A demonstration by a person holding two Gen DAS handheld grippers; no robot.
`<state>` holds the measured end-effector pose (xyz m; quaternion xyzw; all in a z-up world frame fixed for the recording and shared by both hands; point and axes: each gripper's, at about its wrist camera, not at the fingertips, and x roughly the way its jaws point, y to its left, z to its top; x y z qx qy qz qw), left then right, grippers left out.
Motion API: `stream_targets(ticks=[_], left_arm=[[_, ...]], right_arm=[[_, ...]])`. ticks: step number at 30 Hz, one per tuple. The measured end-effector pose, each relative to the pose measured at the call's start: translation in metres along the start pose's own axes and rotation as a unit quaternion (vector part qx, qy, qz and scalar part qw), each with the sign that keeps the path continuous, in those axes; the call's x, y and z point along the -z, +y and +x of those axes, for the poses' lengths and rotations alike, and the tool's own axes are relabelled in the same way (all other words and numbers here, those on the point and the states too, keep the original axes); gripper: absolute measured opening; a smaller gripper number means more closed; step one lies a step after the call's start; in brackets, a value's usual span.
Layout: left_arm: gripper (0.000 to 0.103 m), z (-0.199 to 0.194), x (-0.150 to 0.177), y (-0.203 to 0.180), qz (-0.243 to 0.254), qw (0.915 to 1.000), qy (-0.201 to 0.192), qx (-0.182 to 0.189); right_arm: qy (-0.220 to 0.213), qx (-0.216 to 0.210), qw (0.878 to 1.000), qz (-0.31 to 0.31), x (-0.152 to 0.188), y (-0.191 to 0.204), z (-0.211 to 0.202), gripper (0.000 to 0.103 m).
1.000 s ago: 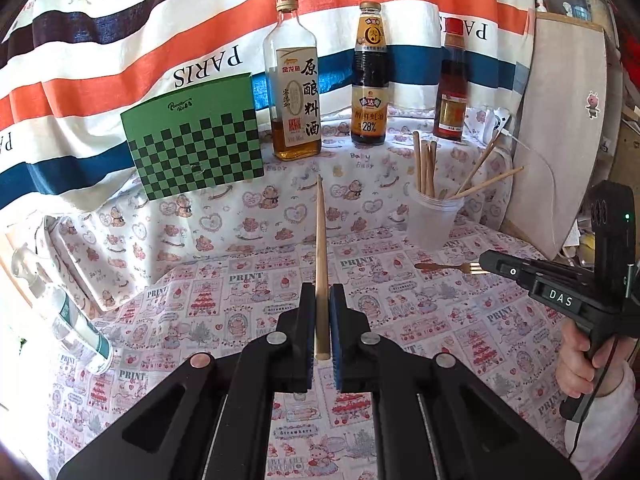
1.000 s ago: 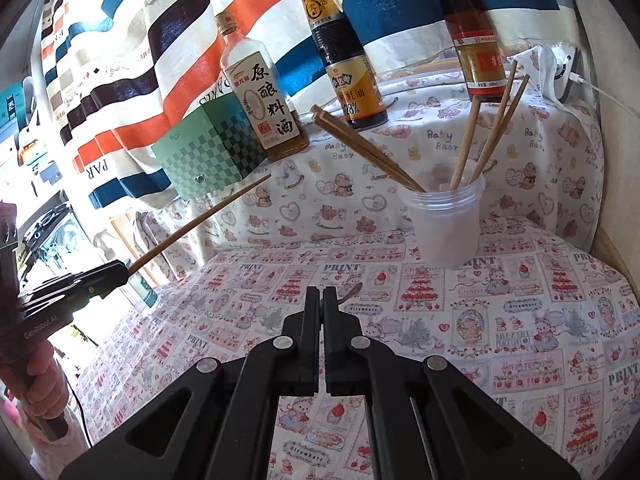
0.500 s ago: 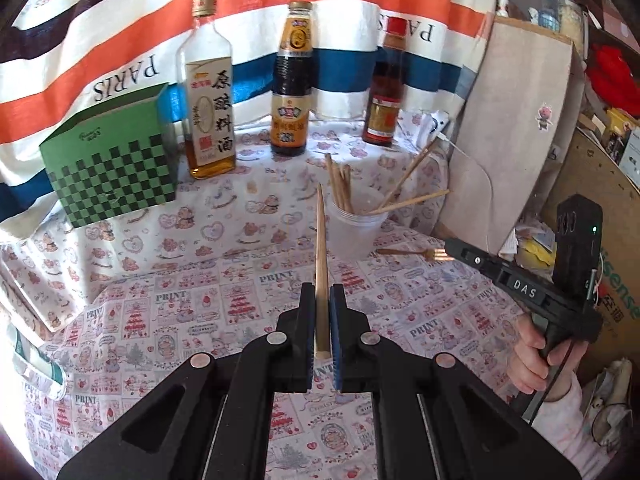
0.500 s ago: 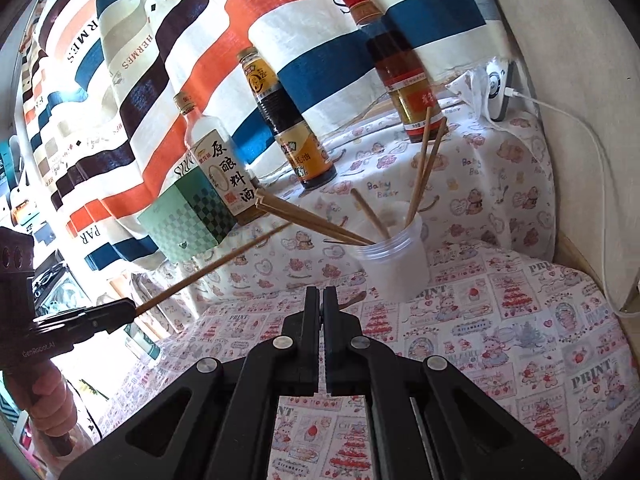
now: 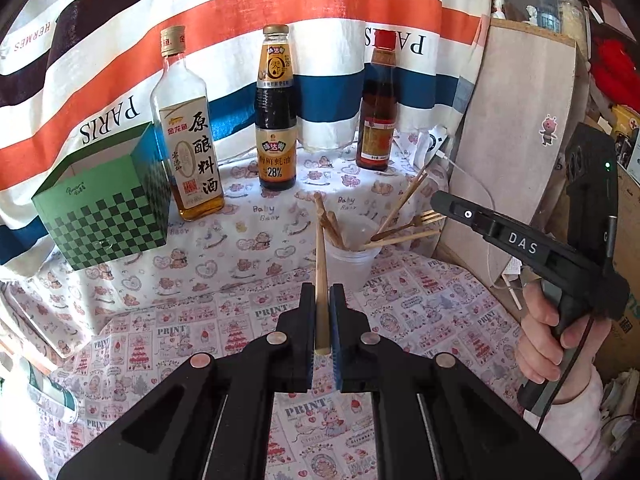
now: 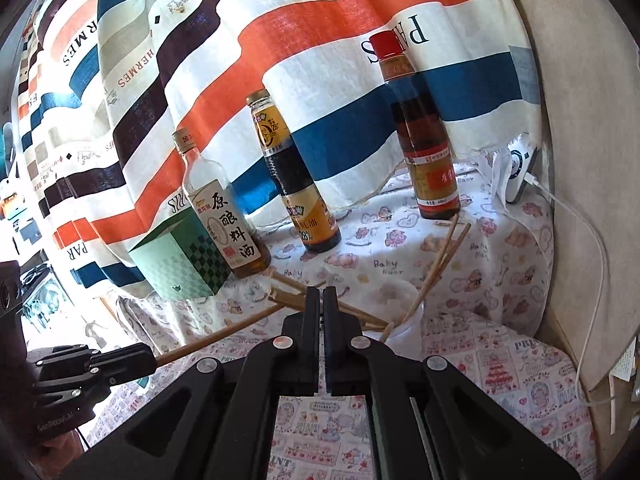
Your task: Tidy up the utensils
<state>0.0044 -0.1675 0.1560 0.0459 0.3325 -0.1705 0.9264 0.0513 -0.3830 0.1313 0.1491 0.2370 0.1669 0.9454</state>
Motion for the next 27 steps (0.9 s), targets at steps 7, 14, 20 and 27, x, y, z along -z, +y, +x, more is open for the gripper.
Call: stream_targets(ticks=[7, 14, 20, 27], left_arm=[[0.006, 0.010, -0.032, -0.007, 0.006, 0.9997, -0.018, -0.013], [0.006, 0.039, -0.070, -0.003, -0.016, 0.9998, -0.009, 0.002], [0.006, 0.043, -0.086, 0.001, -0.033, 0.9990, -0.027, 0.010], [0.006, 0.028, -0.107, 0.008, -0.044, 0.9975, -0.045, 0.032]], right_arm=[[0.032, -0.003, 0.999, 0.027, -0.016, -0.016, 0.044, 0.002], [0.056, 0.006, 0.997, 0.053, -0.010, -0.041, 0.069, 0.002], [0.051, -0.002, 0.997, 0.054, -0.013, -0.048, 0.068, 0.002], [0.046, -0.008, 0.998, 0.053, -0.014, -0.050, 0.066, 0.002]])
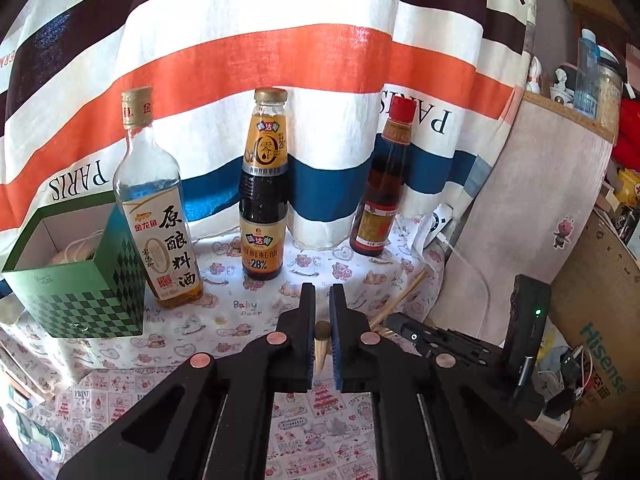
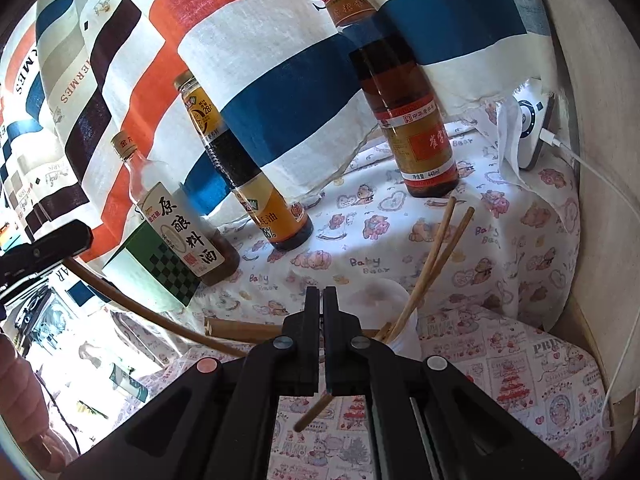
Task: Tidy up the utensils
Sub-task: 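Lower the chopstick into the clear cup and open the left tool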
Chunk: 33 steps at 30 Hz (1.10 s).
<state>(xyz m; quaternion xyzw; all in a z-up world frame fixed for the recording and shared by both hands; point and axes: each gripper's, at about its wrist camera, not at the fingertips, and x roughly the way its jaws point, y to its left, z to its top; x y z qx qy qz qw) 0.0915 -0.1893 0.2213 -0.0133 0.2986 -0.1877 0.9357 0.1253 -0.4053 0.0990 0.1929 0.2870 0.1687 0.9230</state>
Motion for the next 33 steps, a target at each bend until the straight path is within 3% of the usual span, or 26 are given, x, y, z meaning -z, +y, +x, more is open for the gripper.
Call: stream_targets(ticks=[11, 18, 23, 33], left_arm=[[0.006, -0.015, -0.026, -0.022, 0.009, 0.9988, -0.047, 0.013], [0.006, -0.015, -0.038, -0.035, 0.001, 0.9951, -0.097, 0.018], [0.006, 0.024, -0.032, -0.039, 0.017, 0.9961, -0.084, -0.022], [0.006, 0.082, 0.009, -0.017, 0.022, 0.9989, -0.038, -0.016]], right_arm=[[-0.011, -0.009, 0.999, 0.028, -0.005, -0.011, -0.007, 0.002], [-0.039, -0.025, 0.999, 0.018, -0.008, -0.008, -0.017, 0.002], [-0.017, -0.014, 1.000, 0.018, -0.007, -0.012, 0.000, 0.002], [0.024, -0.004, 0.999, 0.023, 0.000, -0.026, 0.029, 0.002]])
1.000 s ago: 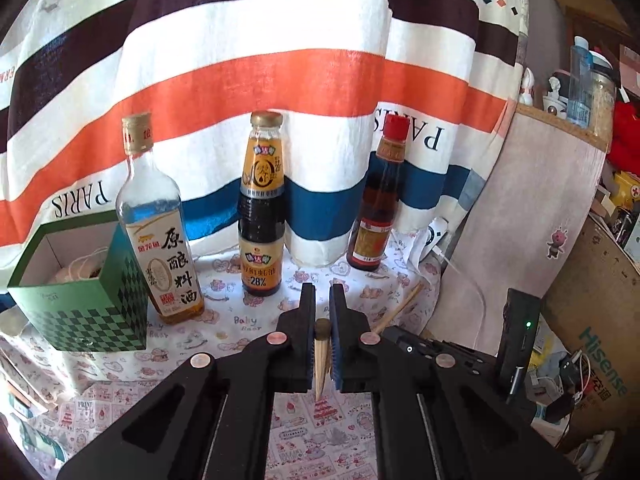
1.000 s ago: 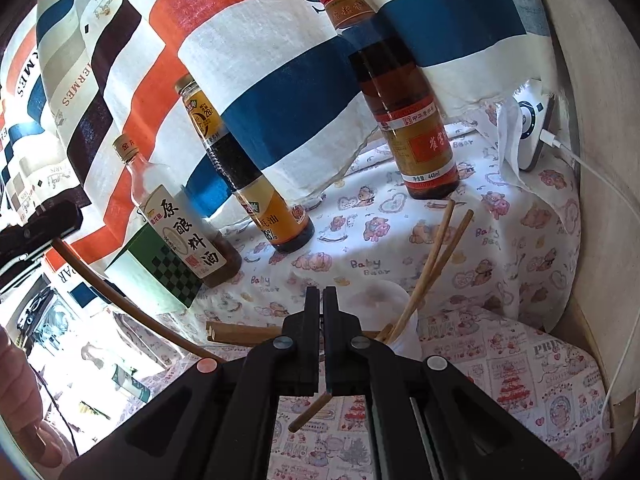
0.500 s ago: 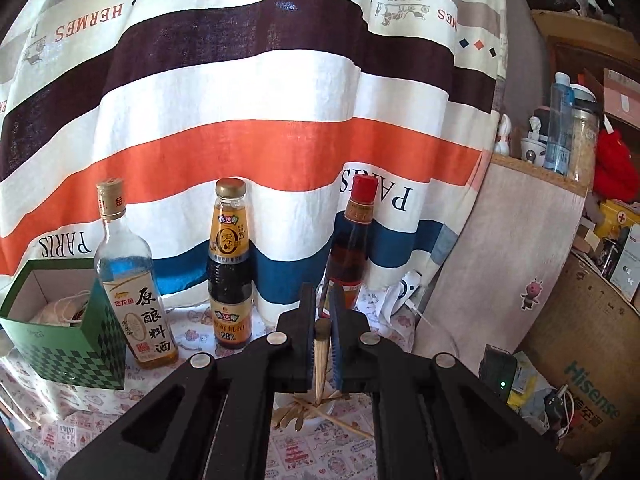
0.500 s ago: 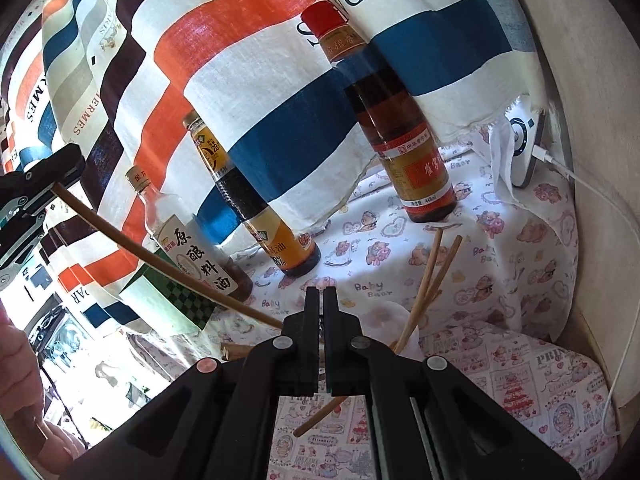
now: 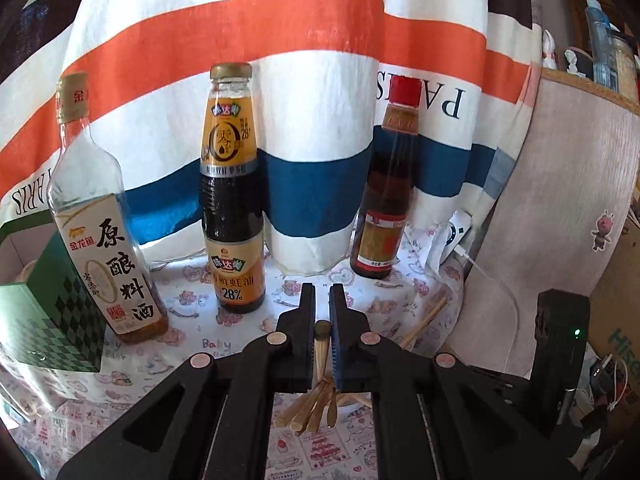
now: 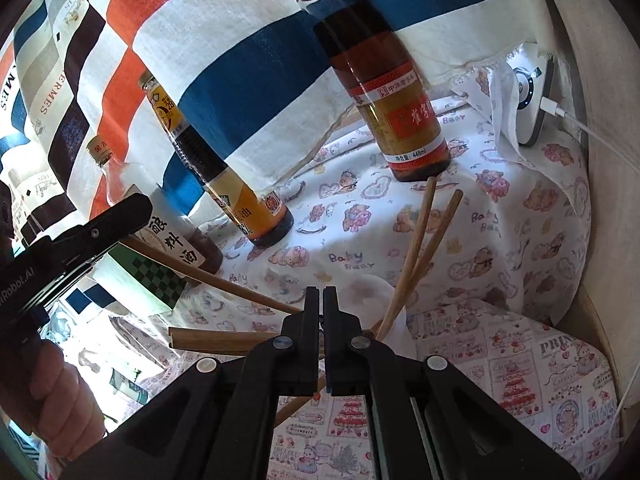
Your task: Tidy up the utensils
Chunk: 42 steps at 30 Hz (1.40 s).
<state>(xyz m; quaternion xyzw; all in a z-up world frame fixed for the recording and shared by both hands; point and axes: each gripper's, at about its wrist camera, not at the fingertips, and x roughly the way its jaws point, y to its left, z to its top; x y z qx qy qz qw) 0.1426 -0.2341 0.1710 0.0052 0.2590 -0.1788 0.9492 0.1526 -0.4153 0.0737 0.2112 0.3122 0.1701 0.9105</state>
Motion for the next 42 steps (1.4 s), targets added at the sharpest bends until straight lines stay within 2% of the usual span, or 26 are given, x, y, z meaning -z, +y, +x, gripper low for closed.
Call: stream_targets(ticks=[3, 4, 7, 9, 13, 14, 15, 17, 18, 20, 22, 25, 26, 29, 32, 37, 39, 42], left_arm=[[0.007, 0.003, 0.005, 0.005, 0.007, 0.9998, -0.011, -0.013], [0.011, 0.002, 0.006, 0.007, 0.005, 0.9996, -0.018, -0.019], [0.037, -0.005, 0.006, 0.011, 0.010, 0.9975, -0.045, -0.054], [0.041, -0.015, 0.009, 0.016, 0.010, 0.9953, -0.062, -0.073], [0.057, -0.041, 0.018, 0.031, 0.016, 0.9902, -0.088, -0.107], [0.062, -0.048, 0.020, 0.035, 0.021, 0.9881, -0.097, -0.117], [0.064, -0.055, 0.022, 0.039, 0.024, 0.9860, -0.105, -0.127], [0.072, -0.069, 0.027, 0.049, 0.026, 0.9825, -0.119, -0.141], [0.074, -0.078, 0.031, 0.055, 0.024, 0.9812, -0.125, -0.145], [0.085, -0.096, 0.039, 0.069, 0.005, 0.9793, -0.131, -0.154], [0.089, -0.119, 0.048, 0.084, -0.018, 0.9794, -0.145, -0.139], [0.098, -0.149, 0.061, 0.099, -0.017, 0.9735, -0.167, -0.155], [0.100, -0.156, 0.065, 0.103, -0.016, 0.9727, -0.170, -0.157], [0.102, -0.166, 0.077, 0.117, -0.016, 0.9749, -0.160, -0.154], [0.102, -0.174, 0.088, 0.128, -0.013, 0.9754, -0.154, -0.157], [0.102, -0.190, 0.107, 0.141, -0.014, 0.9733, -0.154, -0.169], [0.102, -0.195, 0.124, 0.144, -0.016, 0.9719, -0.167, -0.165], [0.102, -0.187, 0.149, 0.144, -0.002, 0.9680, -0.171, -0.184]], right_arm=[[0.012, -0.003, 1.000, 0.006, 0.000, -0.005, 0.007, 0.002], [0.016, -0.012, 1.000, 0.007, -0.001, -0.006, 0.008, 0.002], [0.005, -0.008, 1.000, 0.002, 0.000, -0.006, 0.005, 0.005], [-0.008, 0.016, 1.000, -0.006, -0.001, -0.004, 0.000, 0.024], [-0.032, 0.023, 0.999, -0.018, -0.005, 0.002, -0.014, 0.027], [-0.040, 0.022, 0.999, -0.028, -0.006, 0.007, -0.019, 0.031], [-0.052, 0.022, 0.997, -0.045, -0.005, 0.013, -0.024, 0.040], [-0.077, 0.023, 0.993, -0.083, -0.001, 0.027, -0.032, 0.053], [-0.086, 0.022, 0.992, -0.094, 0.001, 0.033, -0.036, 0.053], [-0.088, -0.013, 0.990, -0.107, 0.003, 0.048, -0.046, 0.053], [-0.102, -0.053, 0.986, -0.119, 0.010, 0.068, -0.060, 0.054], [-0.165, -0.038, 0.974, -0.149, 0.032, 0.103, -0.085, 0.074], [-0.184, -0.031, 0.970, -0.157, 0.040, 0.112, -0.090, 0.082], [-0.211, -0.001, 0.962, -0.173, 0.061, 0.133, -0.095, 0.085], [-0.196, -0.001, 0.964, -0.179, 0.072, 0.146, -0.092, 0.090], [-0.185, 0.014, 0.967, -0.175, 0.089, 0.151, -0.085, 0.092], [-0.184, 0.029, 0.966, -0.182, 0.100, 0.150, -0.079, 0.092], [-0.187, 0.048, 0.963, -0.190, 0.120, 0.147, -0.070, 0.093]])
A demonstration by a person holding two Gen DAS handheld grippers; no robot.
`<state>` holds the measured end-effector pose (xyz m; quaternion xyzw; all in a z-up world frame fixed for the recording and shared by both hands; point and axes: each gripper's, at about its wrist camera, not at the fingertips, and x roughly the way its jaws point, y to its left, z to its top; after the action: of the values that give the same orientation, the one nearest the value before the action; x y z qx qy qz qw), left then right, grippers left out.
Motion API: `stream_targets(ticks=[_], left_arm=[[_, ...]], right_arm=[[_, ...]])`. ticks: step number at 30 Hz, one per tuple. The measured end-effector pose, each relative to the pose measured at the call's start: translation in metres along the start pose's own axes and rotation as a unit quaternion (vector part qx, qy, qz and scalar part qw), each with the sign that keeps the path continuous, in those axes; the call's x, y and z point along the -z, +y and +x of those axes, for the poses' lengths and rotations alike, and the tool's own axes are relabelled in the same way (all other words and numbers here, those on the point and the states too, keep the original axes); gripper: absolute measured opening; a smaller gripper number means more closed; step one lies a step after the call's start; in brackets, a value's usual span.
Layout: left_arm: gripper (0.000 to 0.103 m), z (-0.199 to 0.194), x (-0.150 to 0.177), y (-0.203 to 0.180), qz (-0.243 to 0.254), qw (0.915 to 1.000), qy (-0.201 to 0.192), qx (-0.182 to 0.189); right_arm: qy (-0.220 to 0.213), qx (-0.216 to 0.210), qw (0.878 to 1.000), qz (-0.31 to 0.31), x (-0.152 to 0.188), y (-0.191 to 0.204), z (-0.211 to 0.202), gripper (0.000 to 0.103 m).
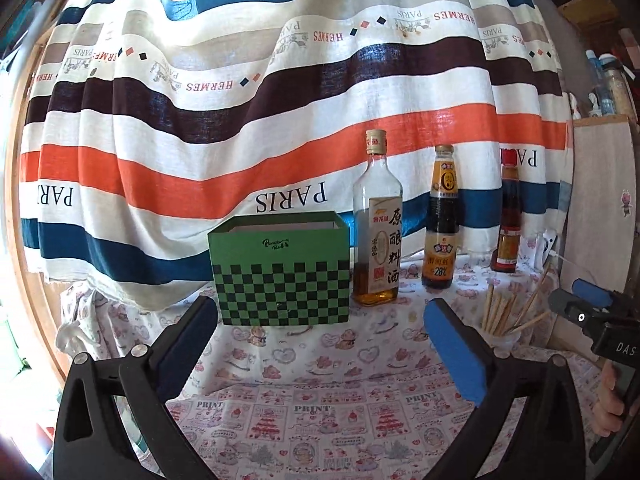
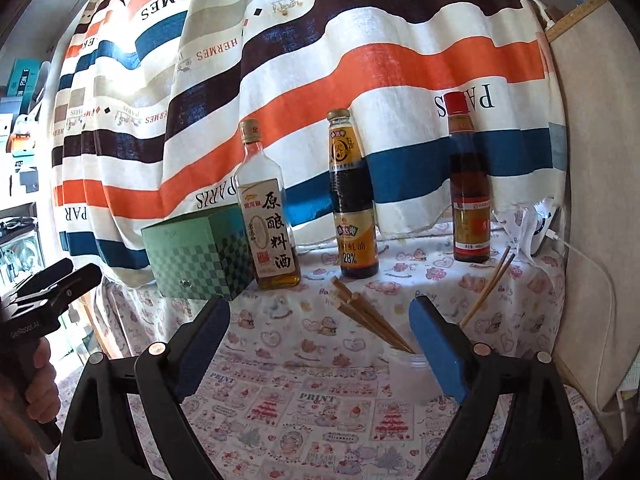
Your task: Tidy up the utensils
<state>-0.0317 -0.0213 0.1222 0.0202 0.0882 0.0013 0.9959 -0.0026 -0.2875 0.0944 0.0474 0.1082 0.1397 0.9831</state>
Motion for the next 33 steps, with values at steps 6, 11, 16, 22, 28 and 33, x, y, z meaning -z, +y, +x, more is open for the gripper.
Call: stream_targets(ticks=[6, 11, 16, 22, 28, 33], left_arm=[[0.103, 0.028, 0.057, 0.005, -0.019, 0.9981, 0.045, 0.038], [0.102, 0.043, 0.090, 0.017, -0.065, 0.9968, 0.044, 0.019], [0.103, 0.045, 0.105, 0.005, -0.024, 0.9990, 0.031, 0.020], [0.103, 0.049, 0.110, -0.005, -0.004, 0.9988, 0.046, -0.017], [0.103, 0.055, 0.114, -0.002, -0.020, 0.9972, 0.064, -0.032], [0.103, 0.056, 0.114, 0.000, -0.023, 0.9973, 0.067, -0.020]], right_arm=[[0.003, 0.039, 0.998, -0.046, 0.037, 0.012, 0.013, 0.103], [0.003, 0.048, 0.998, -0.042, 0.068, 0.011, 0.026, 0.103], [0.008, 0.073, 0.996, -0.054, 0.081, 0.013, 0.038, 0.103], [0.043, 0.076, 0.996, -0.030, 0.088, 0.000, 0.049, 0.103], [0.062, 0.110, 0.991, -0.047, 0.091, 0.006, 0.059, 0.103], [0.060, 0.115, 0.991, -0.045, 0.090, 0.005, 0.058, 0.103]])
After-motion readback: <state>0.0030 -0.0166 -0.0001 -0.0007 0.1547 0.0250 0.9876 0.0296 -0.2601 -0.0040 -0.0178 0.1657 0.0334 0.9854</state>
